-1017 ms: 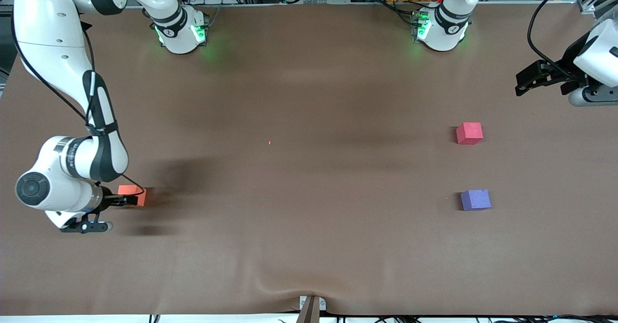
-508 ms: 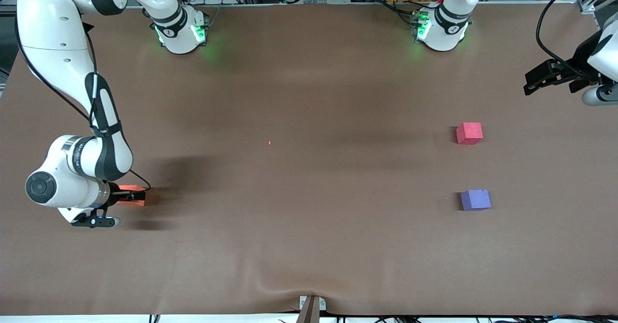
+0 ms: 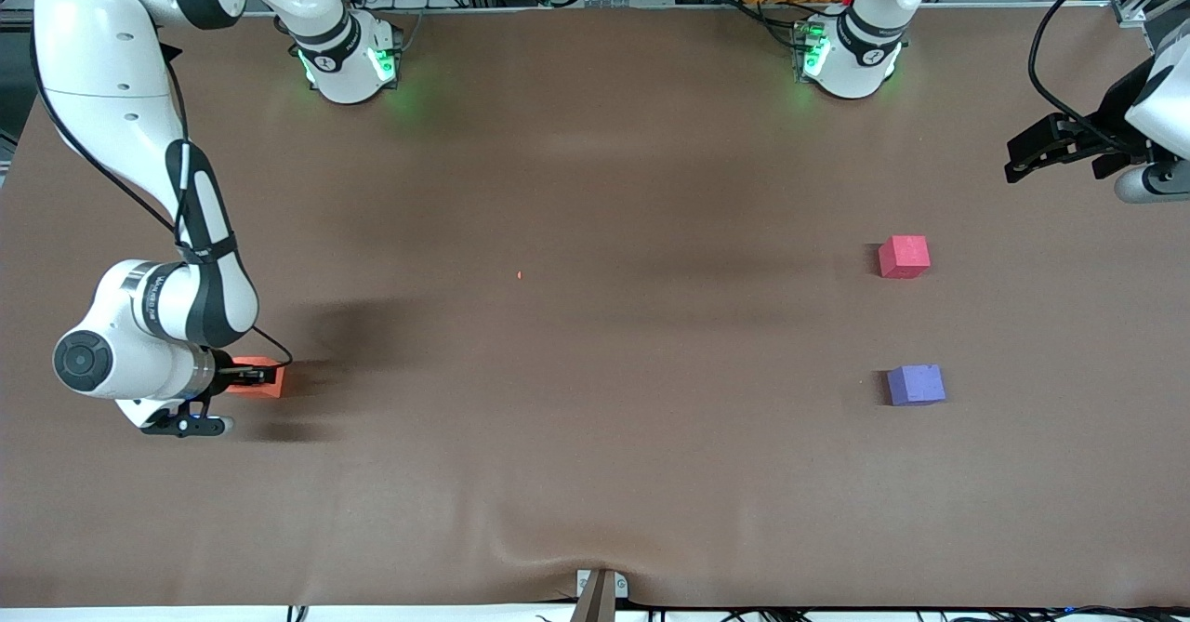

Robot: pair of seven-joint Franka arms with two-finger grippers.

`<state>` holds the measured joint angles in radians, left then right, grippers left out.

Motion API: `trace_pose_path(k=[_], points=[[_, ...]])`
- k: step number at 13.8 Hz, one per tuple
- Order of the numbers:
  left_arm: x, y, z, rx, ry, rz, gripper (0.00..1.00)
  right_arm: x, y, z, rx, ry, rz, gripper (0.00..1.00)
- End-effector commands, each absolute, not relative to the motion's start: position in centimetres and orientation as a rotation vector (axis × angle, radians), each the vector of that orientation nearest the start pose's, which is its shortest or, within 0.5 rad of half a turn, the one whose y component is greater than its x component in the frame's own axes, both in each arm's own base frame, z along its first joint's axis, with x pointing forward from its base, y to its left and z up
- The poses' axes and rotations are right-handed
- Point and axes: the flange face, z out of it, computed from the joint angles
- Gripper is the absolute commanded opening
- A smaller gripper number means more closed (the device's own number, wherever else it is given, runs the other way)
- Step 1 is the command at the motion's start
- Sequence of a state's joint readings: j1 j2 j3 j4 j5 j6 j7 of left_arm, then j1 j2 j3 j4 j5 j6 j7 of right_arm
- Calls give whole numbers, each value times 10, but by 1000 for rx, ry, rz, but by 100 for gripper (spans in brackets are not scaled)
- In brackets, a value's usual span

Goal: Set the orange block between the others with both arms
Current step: 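Carry the orange cube with the right gripper toward the table middle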

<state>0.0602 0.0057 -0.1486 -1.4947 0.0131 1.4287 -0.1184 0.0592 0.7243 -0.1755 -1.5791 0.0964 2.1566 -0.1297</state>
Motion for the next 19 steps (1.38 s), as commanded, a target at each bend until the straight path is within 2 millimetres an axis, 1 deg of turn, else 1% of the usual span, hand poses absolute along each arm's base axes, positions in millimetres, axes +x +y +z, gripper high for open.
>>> trace_pose_path(k=[1, 3, 6, 7, 10, 11, 12, 14, 15, 16, 17, 18, 19], points=[[536, -44, 652, -3123, -42, 108, 100, 682, -16, 248, -3138, -127, 216, 0], [536, -45, 649, -3120, -62, 122, 100, 682, 33, 259, -3130, -245, 206, 0], [535, -40, 645, -3115, -50, 155, 100, 673, 122, 264, -3094, -405, 192, 0], [536, -39, 646, -3116, -53, 148, 100, 667, 152, 265, -3066, -413, 189, 0], [536, -39, 648, -3123, -57, 130, 100, 646, 238, 270, -3036, -338, 183, 0], [535, -39, 649, -3123, -57, 128, 100, 635, 270, 272, -3043, -321, 181, 0], [535, -38, 649, -3123, -59, 128, 100, 624, 296, 273, -3050, -299, 182, 0], [536, -39, 650, -3126, -56, 112, 100, 594, 353, 270, -3069, -250, 196, 0], [536, -42, 649, -3126, -47, 111, 100, 579, 378, 272, -3080, -185, 197, 0], [536, -44, 646, -3125, -42, 121, 100, 569, 394, 274, -3083, -152, 188, 0], [537, -44, 646, -3125, -42, 104, 100, 557, 415, 279, -3080, -172, 179, 0], [541, -45, 647, -3115, -37, 83, 100, 548, 429, 282, -3083, -131, 176, 0], [542, -44, 648, -3106, -36, 74, 100, 534, 447, 281, -3088, -105, 175, 0]])
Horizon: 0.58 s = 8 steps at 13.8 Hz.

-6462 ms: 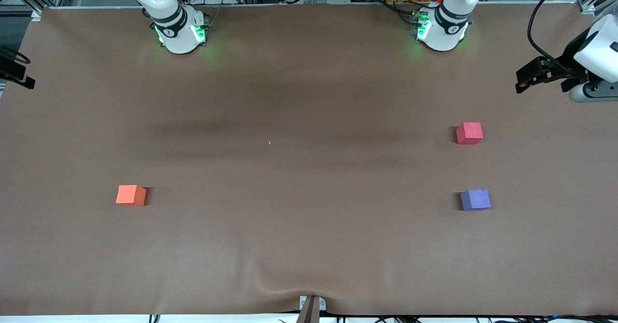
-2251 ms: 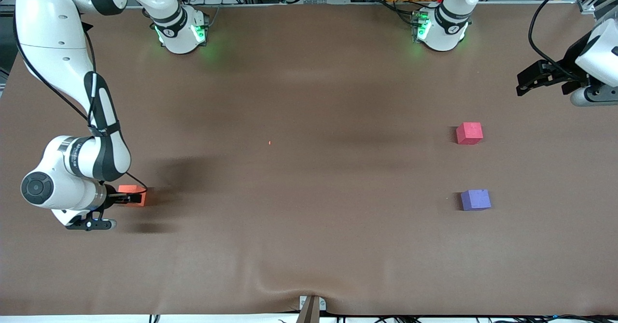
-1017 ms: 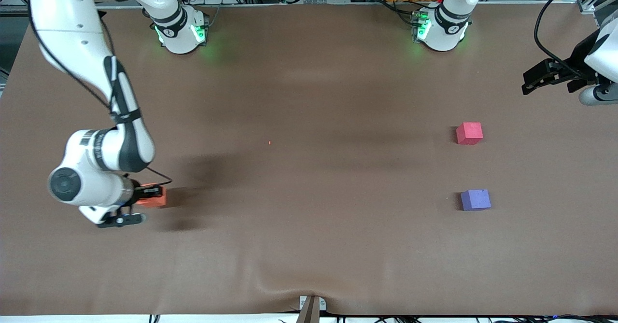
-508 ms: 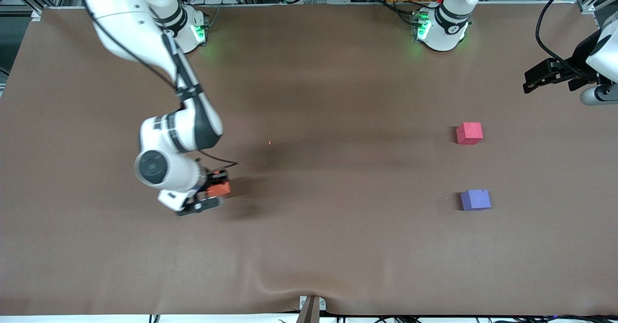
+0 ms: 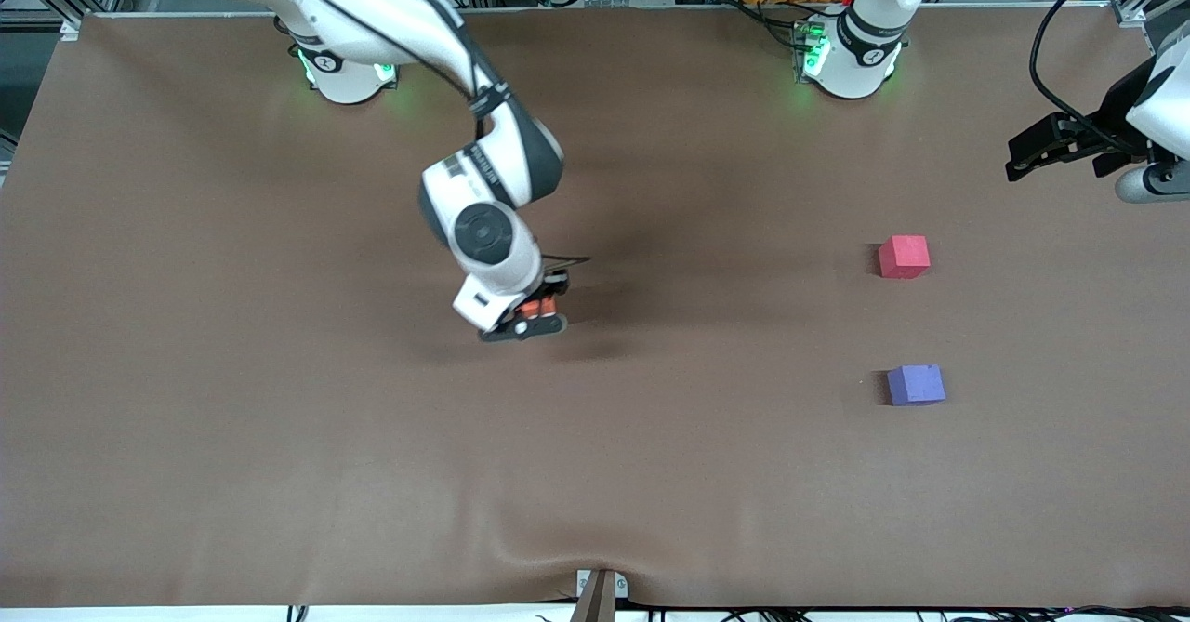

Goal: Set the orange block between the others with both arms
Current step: 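Carry the orange cube with the right gripper toward the table middle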

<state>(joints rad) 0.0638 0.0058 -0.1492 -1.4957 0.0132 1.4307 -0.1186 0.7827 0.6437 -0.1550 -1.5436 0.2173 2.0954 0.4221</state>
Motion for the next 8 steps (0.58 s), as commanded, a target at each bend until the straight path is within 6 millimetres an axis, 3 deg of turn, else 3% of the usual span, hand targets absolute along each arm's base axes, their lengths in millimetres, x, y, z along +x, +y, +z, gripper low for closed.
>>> trace_pose_path(k=[1, 2, 5, 8], points=[[544, -43, 644, -3106, -40, 78, 100, 520, 464, 276, -3098, -109, 174, 0], [544, -42, 644, -3108, -40, 76, 100, 516, 475, 277, -3085, -86, 133, 0], [558, -41, 633, -3114, -38, 41, 100, 519, 478, 270, -3072, -38, 104, 0], [574, -47, 610, -3120, -20, 38, 100, 513, 488, 264, -3065, 46, 121, 0]])
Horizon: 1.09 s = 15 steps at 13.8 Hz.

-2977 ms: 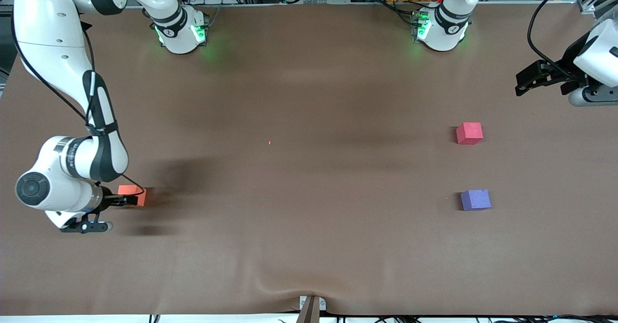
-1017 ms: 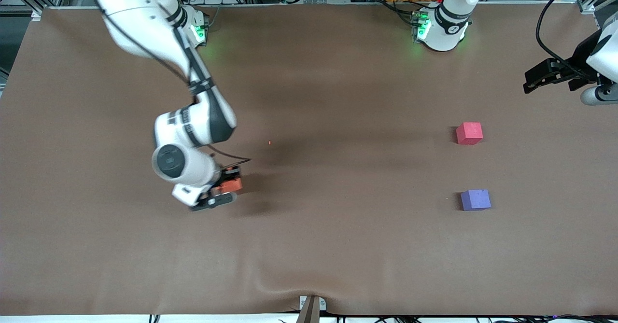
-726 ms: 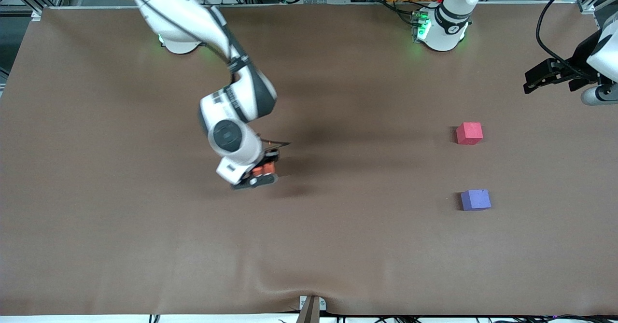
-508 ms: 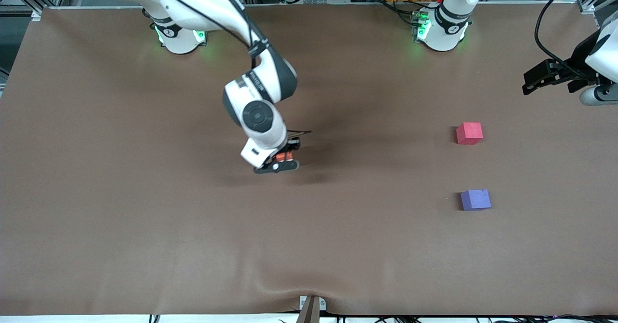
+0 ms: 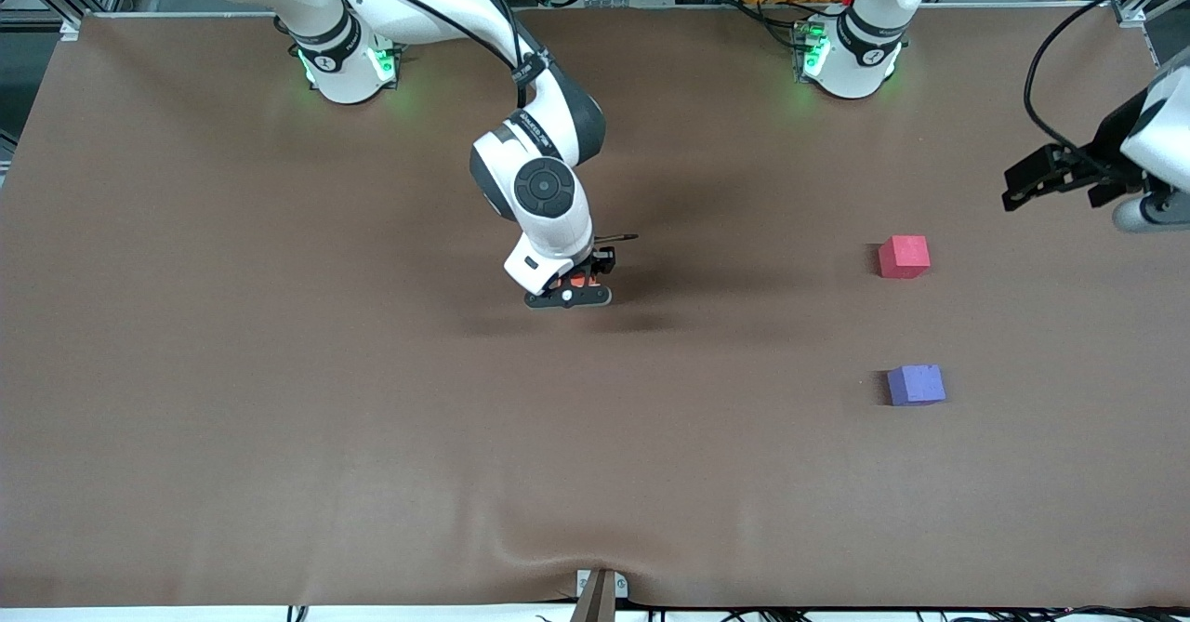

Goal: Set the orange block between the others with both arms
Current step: 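Carry the orange cube with the right gripper toward the table middle, then reach the left gripper to the orange cube held by the right gripper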

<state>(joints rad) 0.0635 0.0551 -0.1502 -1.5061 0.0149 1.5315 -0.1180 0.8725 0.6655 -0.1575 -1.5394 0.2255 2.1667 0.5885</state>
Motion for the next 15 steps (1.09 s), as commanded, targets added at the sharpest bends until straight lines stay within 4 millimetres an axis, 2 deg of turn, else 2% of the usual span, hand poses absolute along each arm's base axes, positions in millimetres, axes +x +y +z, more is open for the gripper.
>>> trace_pose_path(k=[1, 3, 7, 9, 10, 11, 12, 13, 14, 15], points=[[579, -47, 598, -3121, -19, 43, 100, 515, 490, 261, -3066, 66, 117, 0], [586, -57, 584, -3123, 6, 43, 100, 517, 493, 254, -3069, 78, 116, 0], [598, -110, 557, -3038, 143, 43, 100, 522, 505, 239, -3057, 95, 61, 0], [611, -118, 542, -3058, 157, 41, 100, 524, 501, 231, -3069, 93, 66, 0], [614, -131, 533, -3060, 191, 35, 100, 524, 501, 230, -3072, 90, 65, 1], [616, -147, 524, -3064, 230, 33, 100, 524, 500, 228, -3075, 87, 67, 11], [619, -156, 515, -3066, 249, 35, 100, 524, 499, 227, -3082, 81, 63, 50], [618, -173, 508, -3068, 283, 28, 100, 523, 500, 227, -3094, 63, 52, 94], [619, -185, 499, -3069, 273, 36, 100, 522, 500, 227, -3110, 45, 32, 100], [621, -192, 491, -3076, 230, 30, 100, 523, 500, 230, -3116, 30, 16, 100]])
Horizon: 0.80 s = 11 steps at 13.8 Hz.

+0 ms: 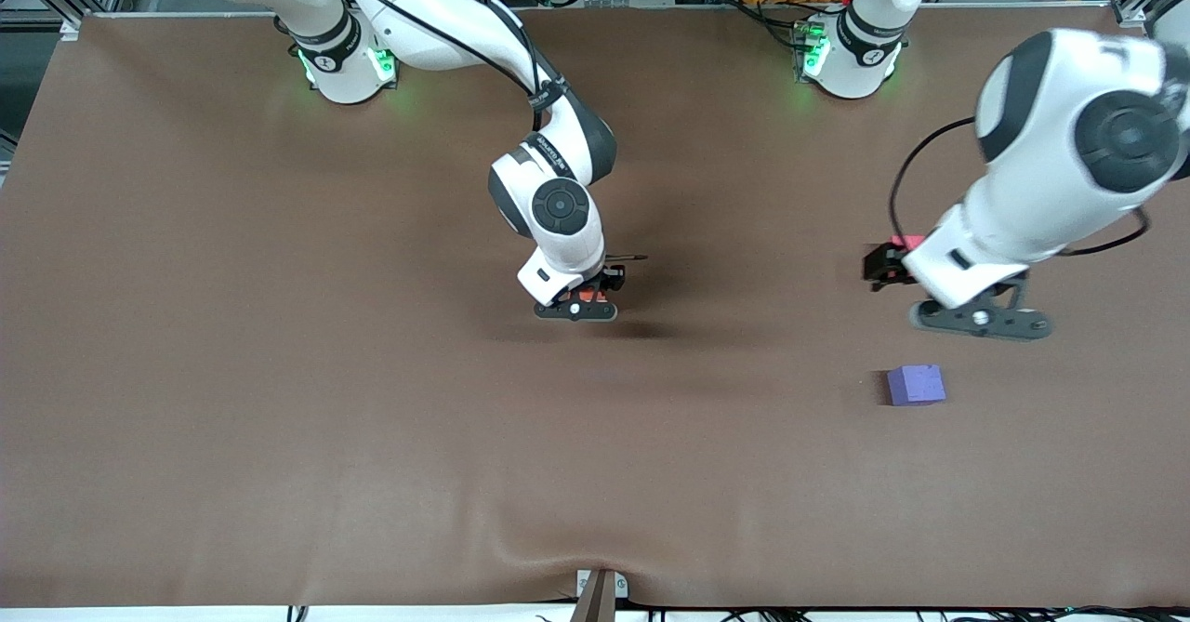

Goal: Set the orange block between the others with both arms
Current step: 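Reach the left gripper to the orange cube held by the right gripper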

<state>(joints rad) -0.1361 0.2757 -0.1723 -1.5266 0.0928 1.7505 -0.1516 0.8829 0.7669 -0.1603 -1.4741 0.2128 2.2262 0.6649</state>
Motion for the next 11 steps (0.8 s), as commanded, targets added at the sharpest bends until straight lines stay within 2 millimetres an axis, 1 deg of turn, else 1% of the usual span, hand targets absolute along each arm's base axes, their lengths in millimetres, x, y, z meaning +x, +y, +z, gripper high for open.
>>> trace_pose_path(k=[1, 3, 4, 6, 8, 9, 10, 11], points=[[622, -205, 484, -3096, 180, 23, 100, 523, 500, 231, -3121, 27, 19, 100], [621, -227, 467, -3126, 121, 53, 100, 526, 497, 239, -3117, 35, 12, 100], [620, -239, 460, -3149, 107, 59, 100, 529, 495, 248, -3109, 38, 2, 100], [619, -261, 446, -3170, 70, 42, 100, 535, 486, 265, -3117, 59, 18, 100], [625, -283, 432, -3190, 86, 40, 100, 552, 462, 295, -3126, 106, 5, 100], [618, -308, 420, -3191, 128, 66, 100, 563, 446, 308, -3129, 118, 9, 100], [617, -325, 414, -3197, 127, 46, 100, 571, 431, 317, -3133, 72, 29, 100], [618, -334, 409, -3211, 82, 23, 100, 581, 410, 327, -3136, 19, 55, 100]])
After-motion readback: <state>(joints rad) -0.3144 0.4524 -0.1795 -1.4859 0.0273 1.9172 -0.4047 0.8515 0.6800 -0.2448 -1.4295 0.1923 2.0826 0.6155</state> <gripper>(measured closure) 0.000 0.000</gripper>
